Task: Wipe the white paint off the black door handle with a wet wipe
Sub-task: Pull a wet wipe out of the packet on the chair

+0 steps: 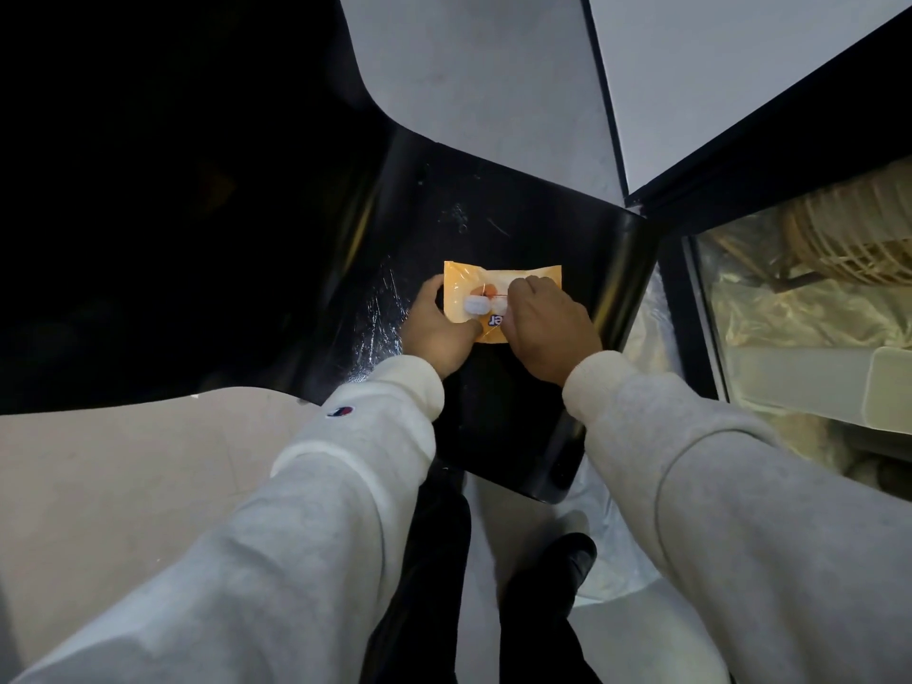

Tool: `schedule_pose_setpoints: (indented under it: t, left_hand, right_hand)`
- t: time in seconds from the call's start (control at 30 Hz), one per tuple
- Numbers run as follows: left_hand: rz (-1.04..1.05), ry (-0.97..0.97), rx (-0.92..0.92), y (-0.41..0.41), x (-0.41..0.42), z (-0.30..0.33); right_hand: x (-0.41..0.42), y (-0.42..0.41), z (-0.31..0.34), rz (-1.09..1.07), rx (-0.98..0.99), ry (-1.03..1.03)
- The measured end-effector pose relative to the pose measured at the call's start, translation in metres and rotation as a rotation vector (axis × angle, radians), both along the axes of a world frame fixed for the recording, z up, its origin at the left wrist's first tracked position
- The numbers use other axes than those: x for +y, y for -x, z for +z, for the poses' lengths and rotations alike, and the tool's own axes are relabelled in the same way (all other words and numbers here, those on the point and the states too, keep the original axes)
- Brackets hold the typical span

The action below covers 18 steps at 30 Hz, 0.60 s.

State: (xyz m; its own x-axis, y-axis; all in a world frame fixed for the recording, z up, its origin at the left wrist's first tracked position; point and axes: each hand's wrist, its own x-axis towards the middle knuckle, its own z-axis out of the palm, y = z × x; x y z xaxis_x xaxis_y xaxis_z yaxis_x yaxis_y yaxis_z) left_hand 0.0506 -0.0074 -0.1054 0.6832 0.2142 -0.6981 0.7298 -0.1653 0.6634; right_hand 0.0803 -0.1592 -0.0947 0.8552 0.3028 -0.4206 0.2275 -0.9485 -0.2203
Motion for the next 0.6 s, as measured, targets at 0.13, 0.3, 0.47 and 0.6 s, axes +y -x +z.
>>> schedule_pose_setpoints:
  t: [0.13,0.3,0.47,0.6]
  left_hand:
    - [0.021,-0.001,-0.009,0.003,0.0,0.004]
    - [0.011,-0.031,-0.012,0.008,0.001,0.005]
    - [-0.027,-0.163,0.118,0.011,0.004,0.013]
    - [-0.192,-0.463,0.09,0.013,-0.003,0.059]
  right_hand:
    - [-0.004,0.009,0.005,-0.1,0.011,-0.164]
    - [-0.007,0.028,0.035,-0.39,-0.153,-0.509]
    - [-0.019,0.053,0.074,-0.731,-0.146,-0.623]
    - [-0.029,0.068,0.104,-0.943,-0.024,-0.741]
